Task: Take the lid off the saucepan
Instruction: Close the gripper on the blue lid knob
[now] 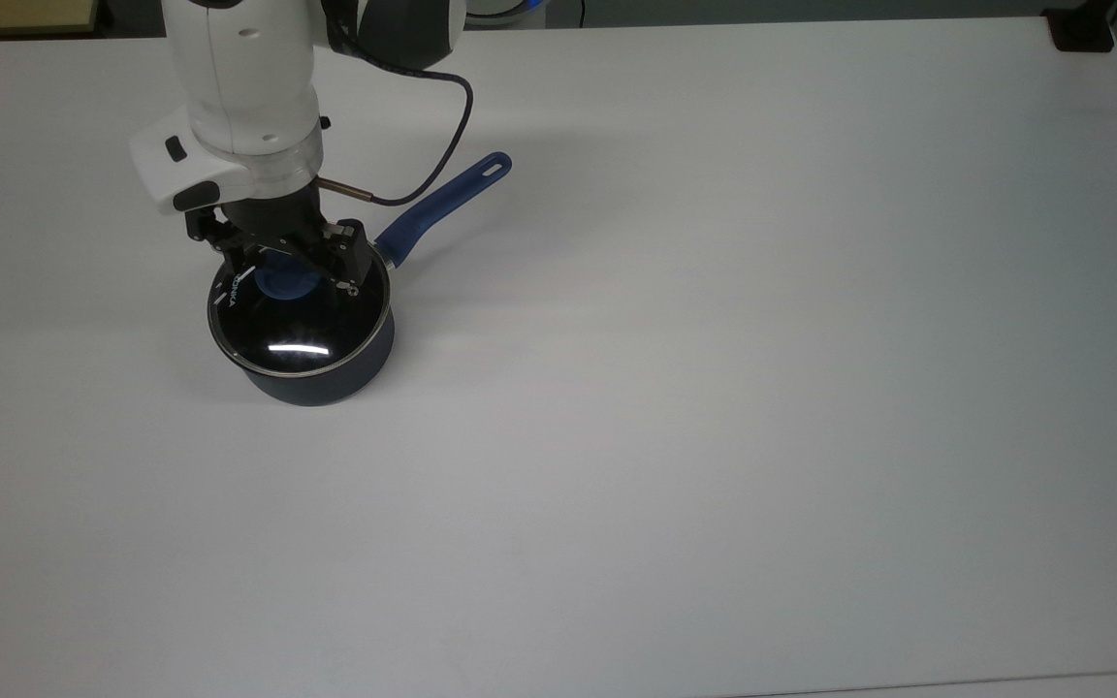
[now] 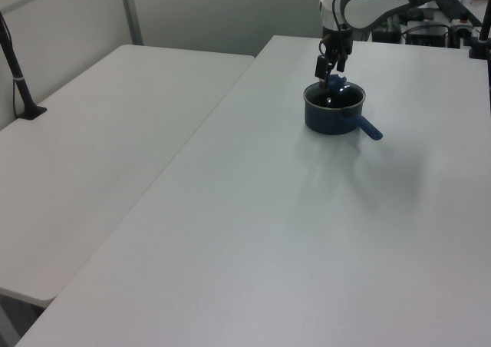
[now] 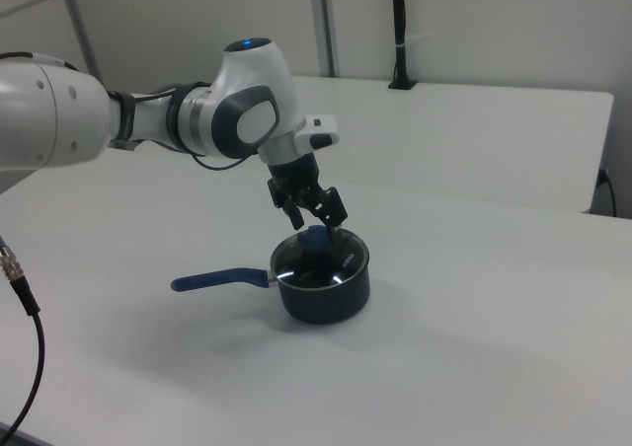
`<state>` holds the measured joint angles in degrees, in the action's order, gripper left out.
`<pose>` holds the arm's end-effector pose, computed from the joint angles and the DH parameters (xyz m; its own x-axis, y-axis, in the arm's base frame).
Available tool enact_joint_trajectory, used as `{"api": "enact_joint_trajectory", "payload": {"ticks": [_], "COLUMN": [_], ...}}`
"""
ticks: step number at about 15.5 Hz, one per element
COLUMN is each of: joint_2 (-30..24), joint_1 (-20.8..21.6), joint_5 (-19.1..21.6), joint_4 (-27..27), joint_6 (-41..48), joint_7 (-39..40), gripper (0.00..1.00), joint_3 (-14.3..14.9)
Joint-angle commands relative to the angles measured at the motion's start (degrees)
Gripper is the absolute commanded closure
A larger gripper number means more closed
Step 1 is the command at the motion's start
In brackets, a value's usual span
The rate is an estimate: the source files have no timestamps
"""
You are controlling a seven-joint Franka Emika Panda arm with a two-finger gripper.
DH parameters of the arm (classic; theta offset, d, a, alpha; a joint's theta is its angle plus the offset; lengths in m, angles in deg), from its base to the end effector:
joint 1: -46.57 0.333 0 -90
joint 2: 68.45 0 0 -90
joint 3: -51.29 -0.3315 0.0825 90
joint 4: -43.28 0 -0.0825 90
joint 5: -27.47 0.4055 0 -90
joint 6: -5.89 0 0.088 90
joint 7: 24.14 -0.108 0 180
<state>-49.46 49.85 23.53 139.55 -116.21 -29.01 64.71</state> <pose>0.6787 -0.1084 0.4303 0.9705 -0.2001 0.1344 -0.2171 -0.9679 0.1266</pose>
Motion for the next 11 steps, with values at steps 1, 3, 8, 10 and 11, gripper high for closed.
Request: {"api": "enact_joint_trajectory", "payload": {"ticks": [1,3,8,10,11], "joint_2": [0.2,0.2,0.2,0.3,0.3], "joint_1": [0.6,0.7,0.8,1.2,1.5], "joint_5": [0.9,0.9,0.9,0.8,0.8], "joint_4": [0.0,0.1,0.4,0.7,0.7], "joint_6": [-1.1,-1.1,-1.1,-1.0,-0.9], "joint_7": [-0.5,-0.6,-0.5,-0.5,-0.5], "gripper": [0.03,0.07,0.10,0.10,0.10], "joint_3": [0.5,0.5,0.4,0.4,0.4]}}
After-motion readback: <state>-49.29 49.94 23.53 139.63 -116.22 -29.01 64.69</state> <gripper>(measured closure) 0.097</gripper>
